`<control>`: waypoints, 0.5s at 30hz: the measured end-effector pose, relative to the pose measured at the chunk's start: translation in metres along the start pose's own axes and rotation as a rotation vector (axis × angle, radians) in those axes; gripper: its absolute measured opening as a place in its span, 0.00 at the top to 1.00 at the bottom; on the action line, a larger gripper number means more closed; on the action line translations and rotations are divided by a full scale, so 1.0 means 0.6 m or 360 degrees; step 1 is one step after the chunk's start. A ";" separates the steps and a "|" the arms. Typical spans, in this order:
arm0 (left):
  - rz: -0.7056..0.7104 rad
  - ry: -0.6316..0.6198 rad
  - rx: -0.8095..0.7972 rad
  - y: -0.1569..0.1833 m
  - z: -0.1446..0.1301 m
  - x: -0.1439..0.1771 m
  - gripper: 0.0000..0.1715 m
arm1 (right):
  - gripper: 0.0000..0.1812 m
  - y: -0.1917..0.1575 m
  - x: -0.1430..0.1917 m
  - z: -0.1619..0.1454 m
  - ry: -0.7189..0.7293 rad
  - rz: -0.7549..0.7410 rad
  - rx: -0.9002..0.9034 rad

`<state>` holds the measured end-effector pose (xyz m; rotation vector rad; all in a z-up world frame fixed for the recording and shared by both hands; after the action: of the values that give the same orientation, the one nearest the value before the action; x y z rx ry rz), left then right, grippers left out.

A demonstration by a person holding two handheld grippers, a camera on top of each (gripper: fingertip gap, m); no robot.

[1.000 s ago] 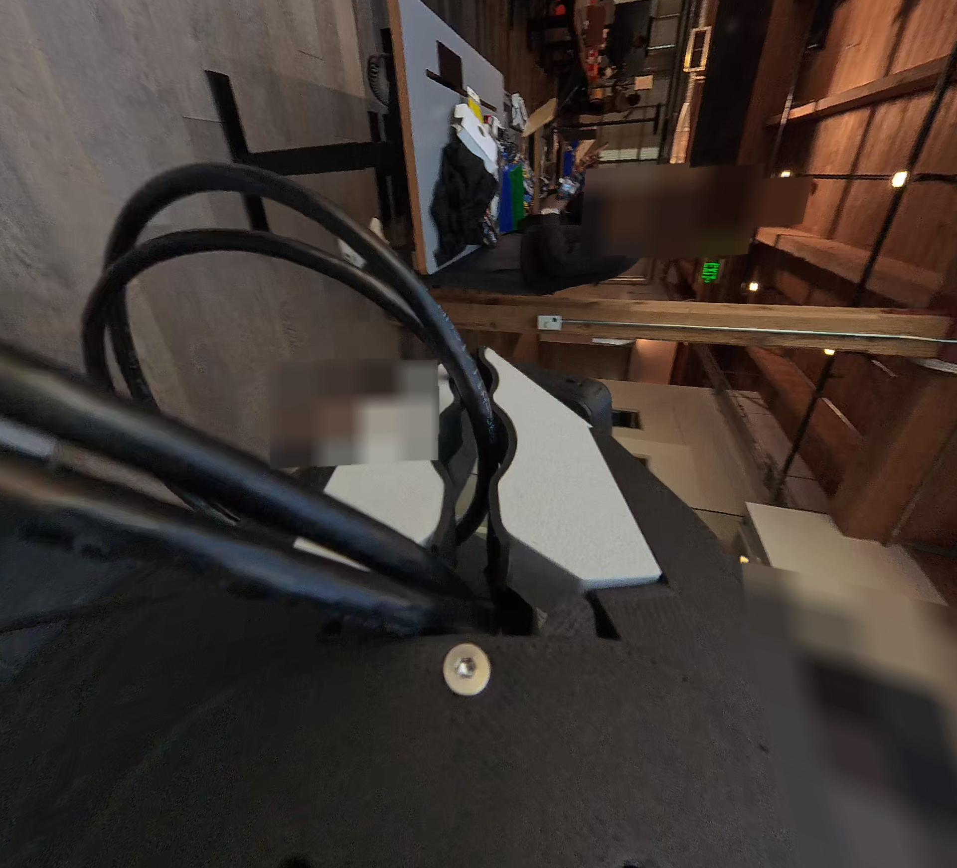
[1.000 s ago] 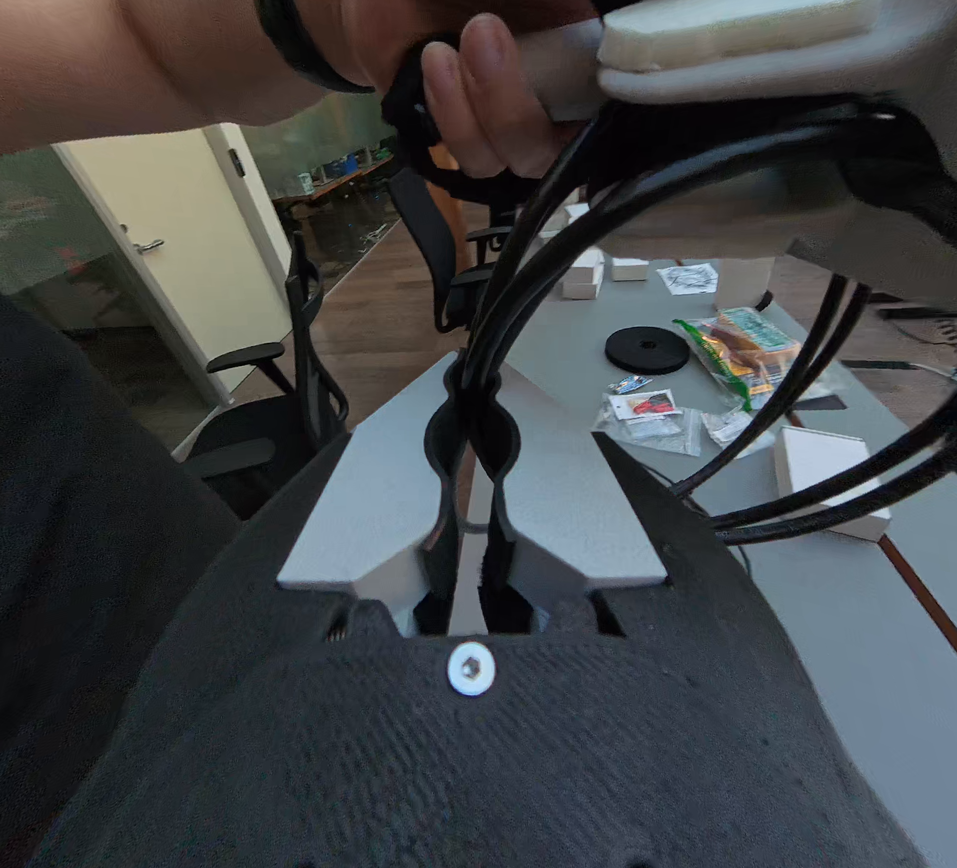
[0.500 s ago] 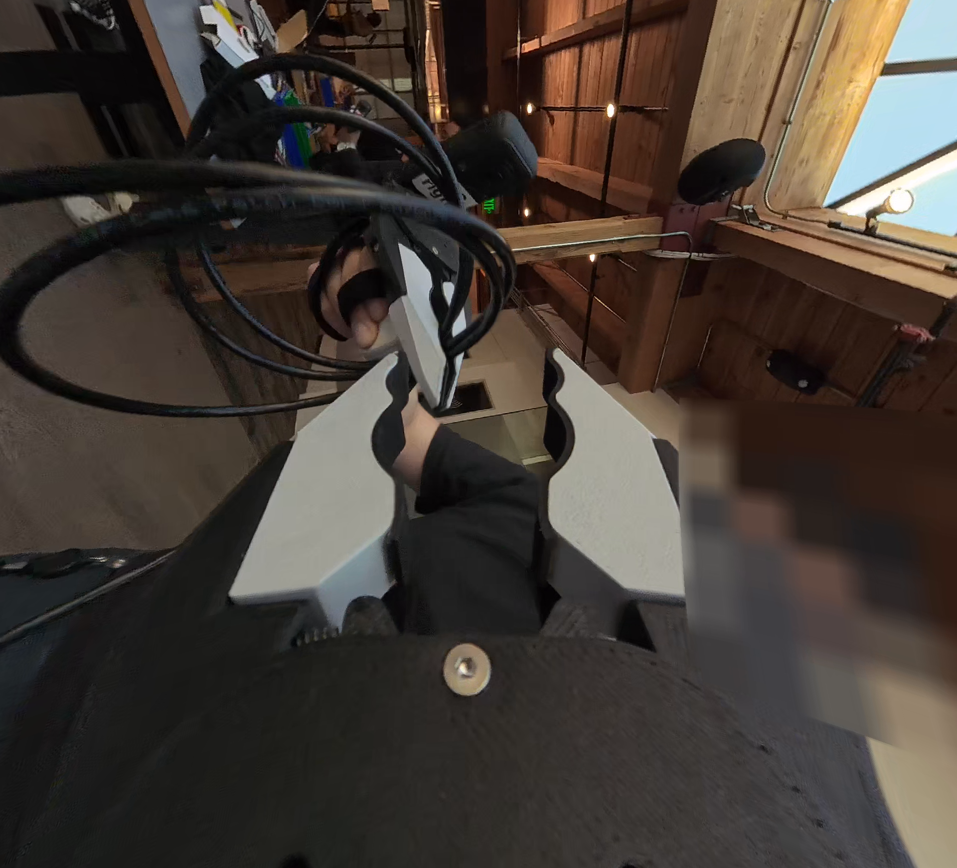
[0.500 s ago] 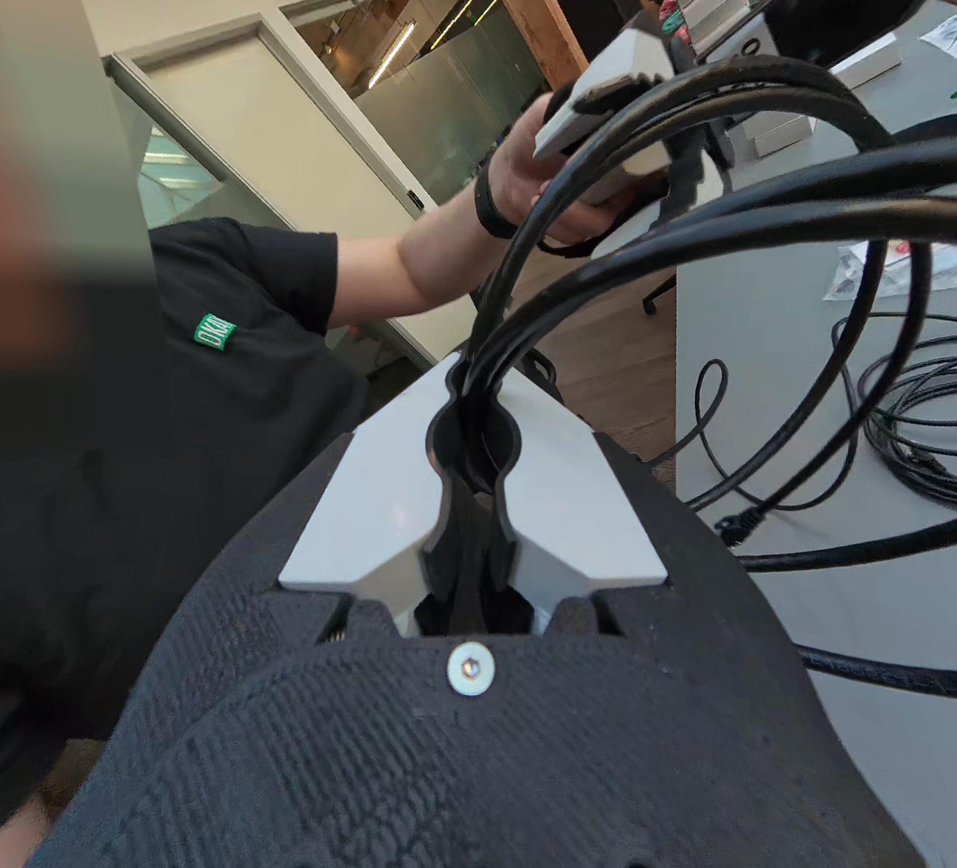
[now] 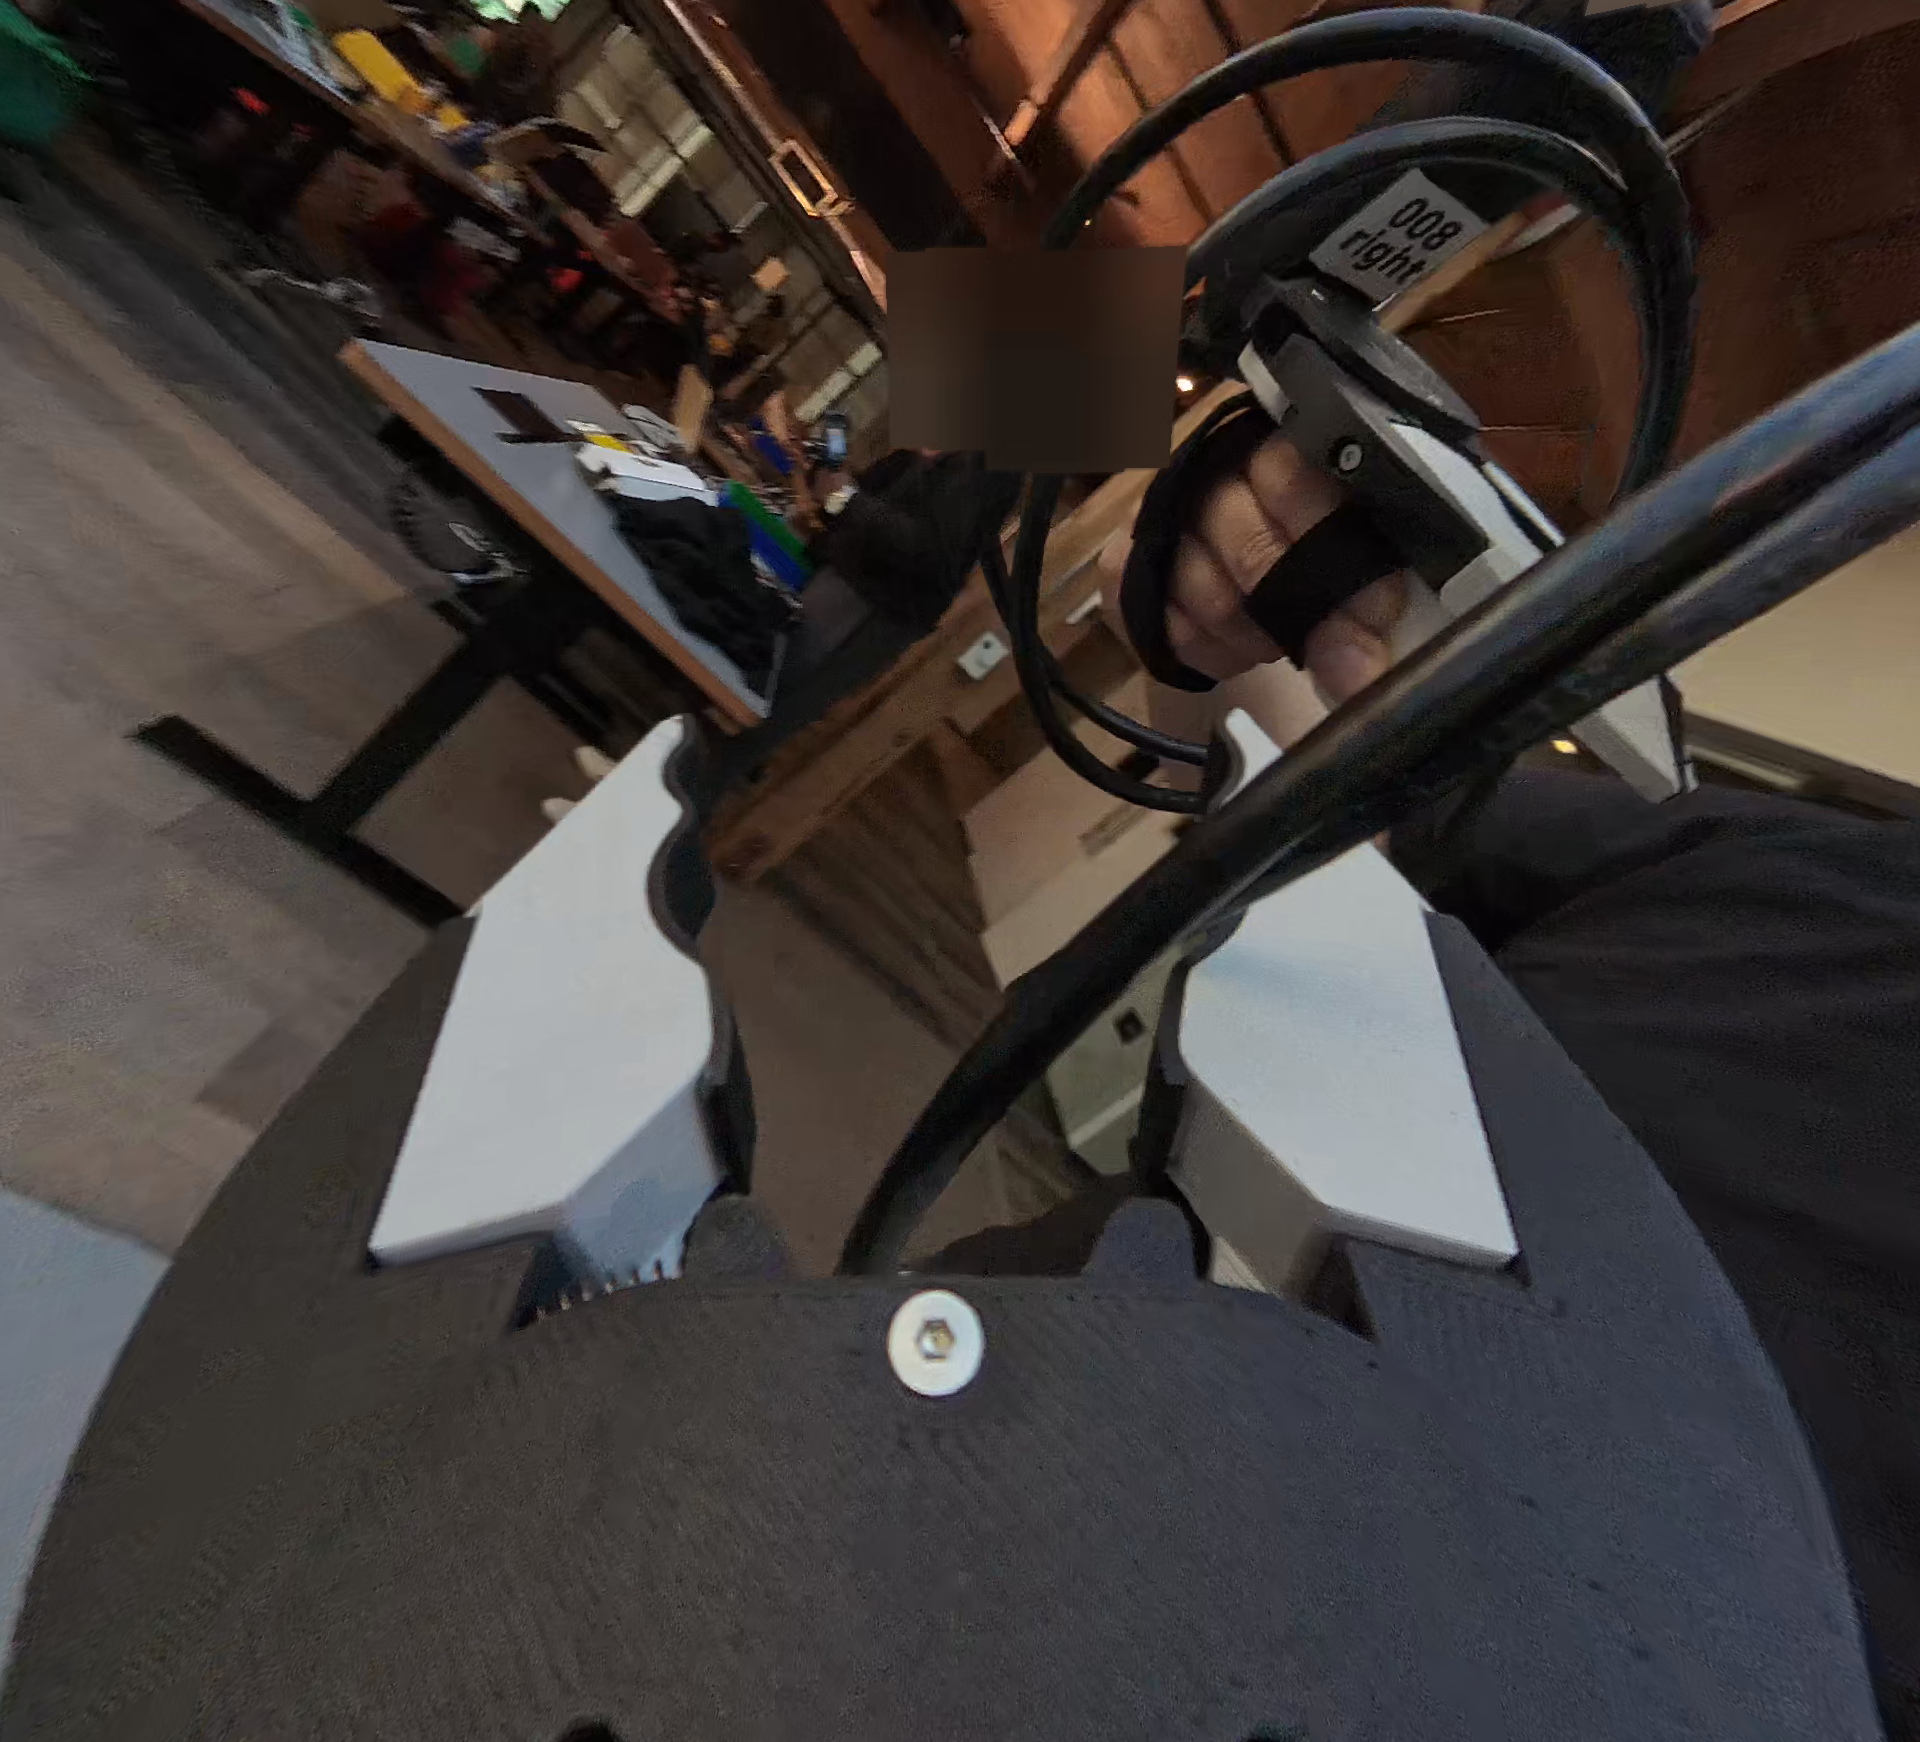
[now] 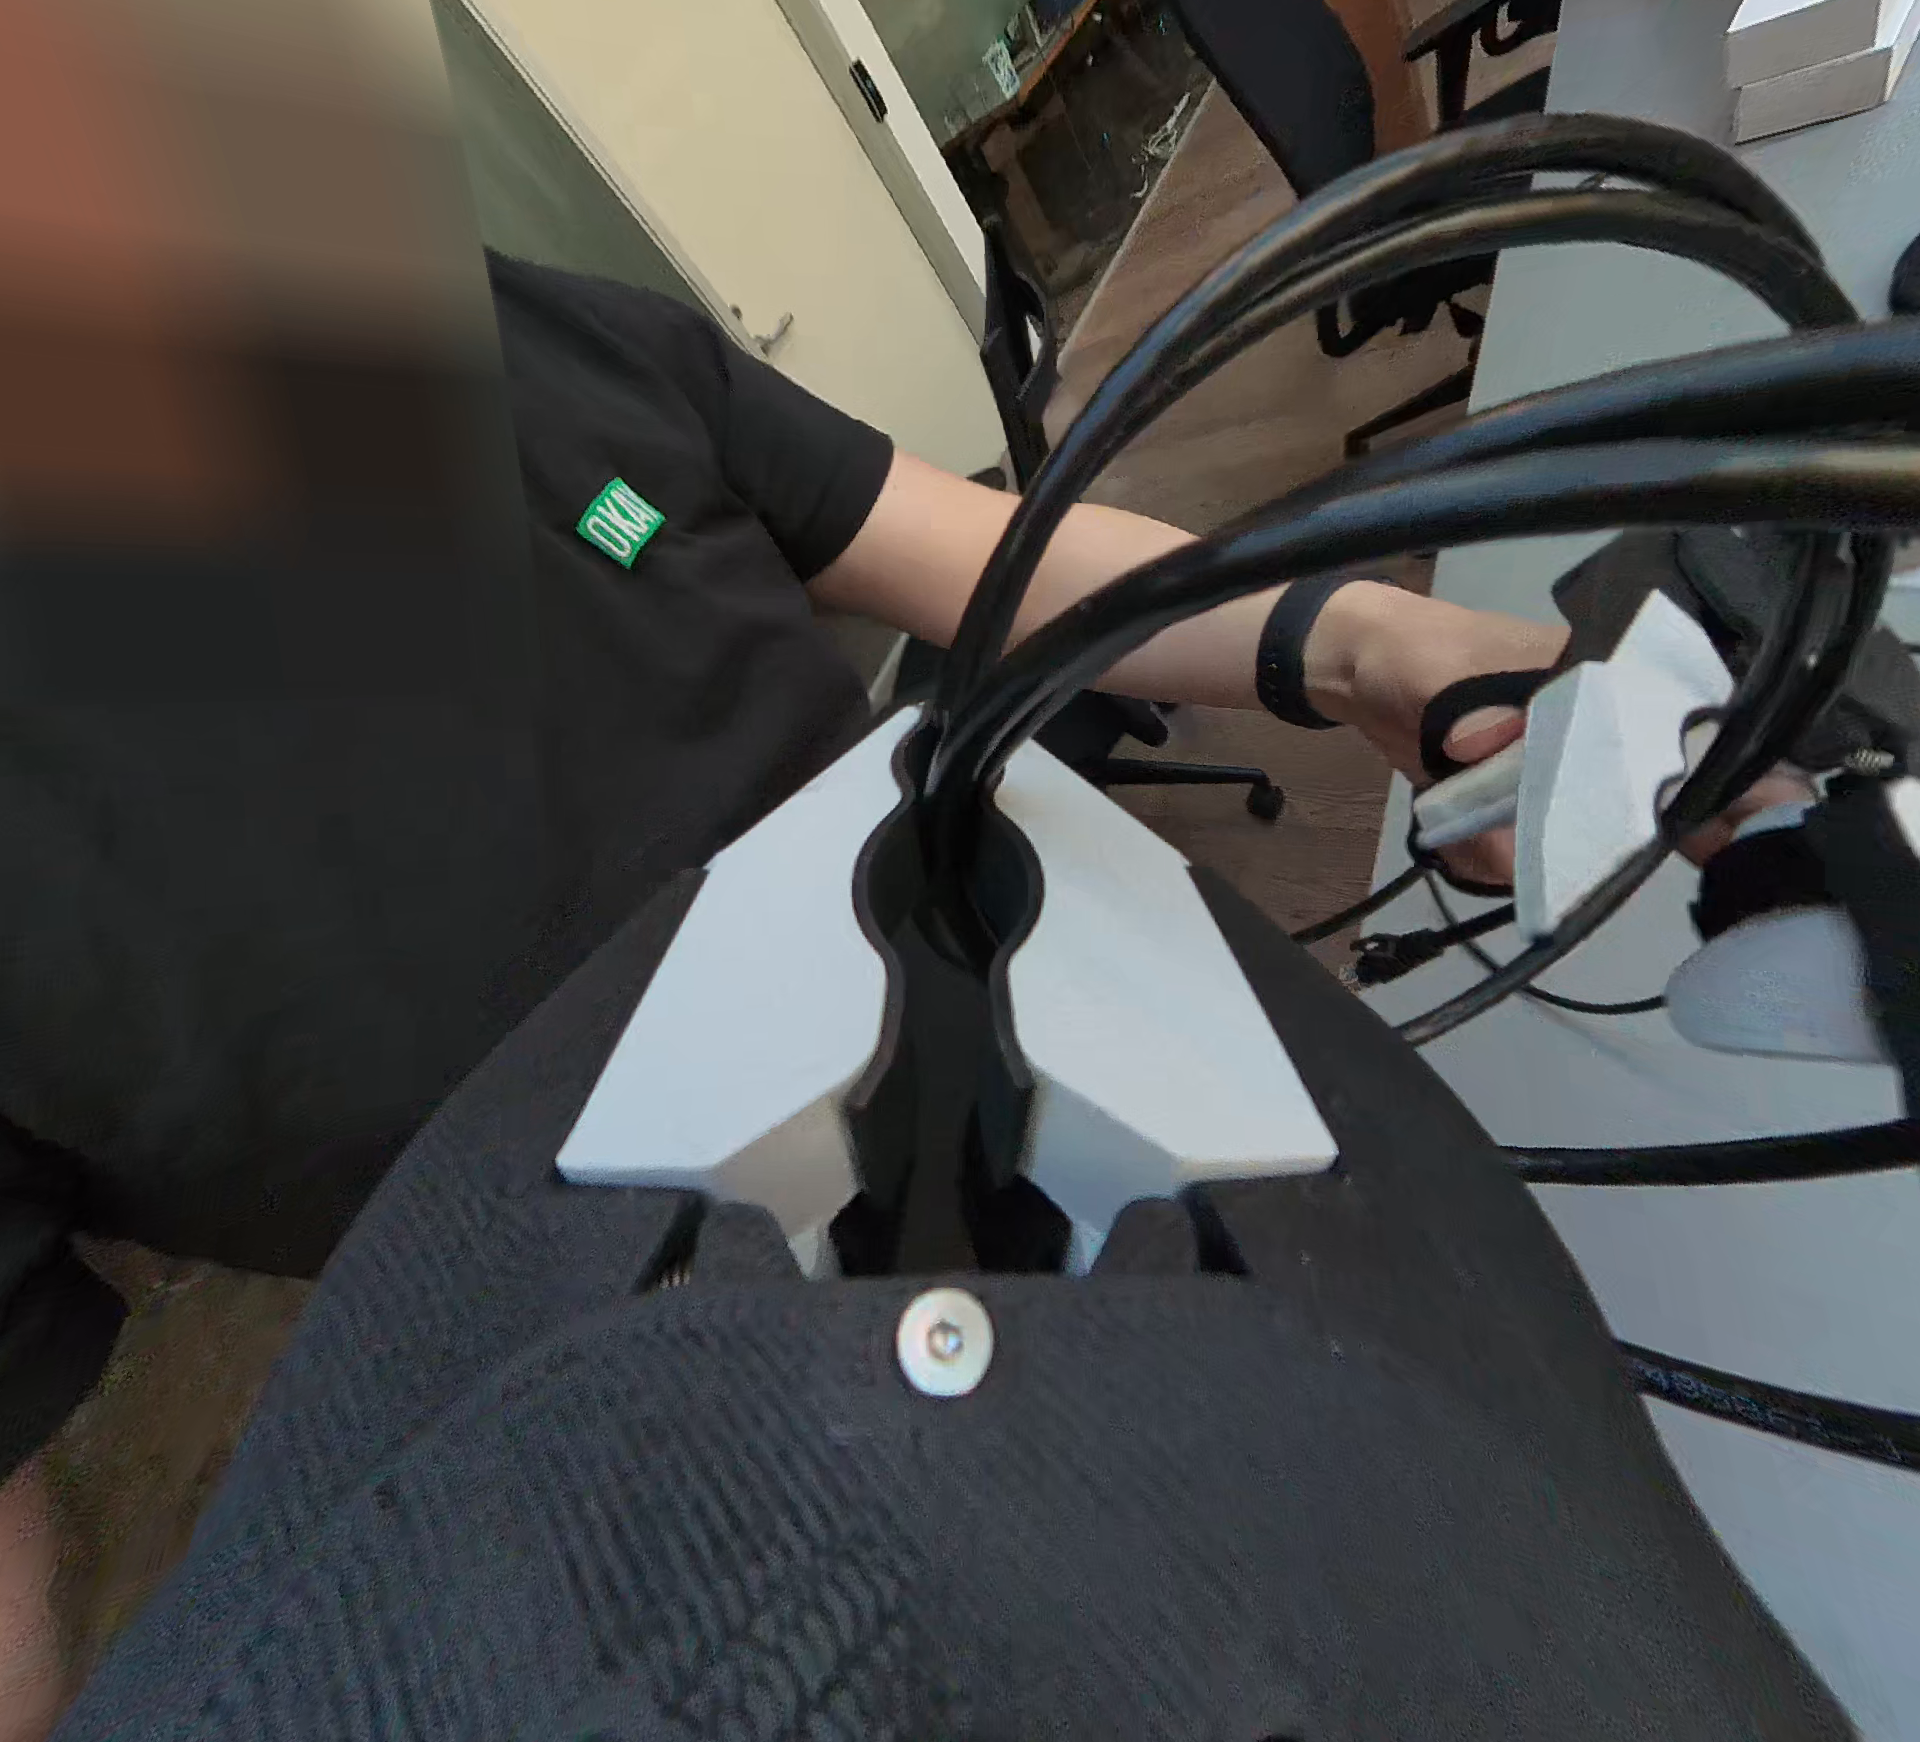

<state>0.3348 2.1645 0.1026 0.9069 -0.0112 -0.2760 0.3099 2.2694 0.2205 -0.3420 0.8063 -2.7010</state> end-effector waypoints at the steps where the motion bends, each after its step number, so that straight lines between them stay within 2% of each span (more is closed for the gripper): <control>1: -0.0075 -0.0029 0.0064 0.004 0.002 -0.008 0.53 | 1.00 -0.003 -0.002 0.006 -0.0034 -0.0020 0.0057; 3: -0.0150 -0.0099 0.0120 0.008 0.007 -0.015 0.61 | 1.00 -0.007 0.001 0.018 -0.0070 -0.0085 0.0147; 4: -0.0127 -0.0097 0.0129 0.005 0.012 -0.017 0.61 | 1.00 -0.009 0.003 0.021 -0.0103 -0.0132 0.0201; 7: -0.0206 -0.0010 0.0180 0.018 0.041 -0.022 0.65 | 1.00 -0.014 0.000 0.017 -0.0269 -0.0228 0.0398; 12: -0.0425 0.0015 0.0164 0.085 0.078 -0.046 0.70 | 1.00 -0.024 -0.022 0.005 -0.0448 -0.0265 0.0699; 15: -0.0487 -0.0021 0.0145 0.116 0.081 -0.064 0.74 | 1.00 -0.041 -0.028 0.012 -0.0403 -0.0201 0.0779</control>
<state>0.3077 2.1768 0.1908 0.9972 0.1043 -0.5698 0.3221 2.2914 0.2378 -0.6115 0.0466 -2.7738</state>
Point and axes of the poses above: each gripper's, where its closed fingertips meet, x back along the fingers, z out of its top, y = z × x across the jaws, the point moved 5 cm from there along x, back along the fingers, and after that the axes turned 8 degrees about z, right-handed, at the moved point
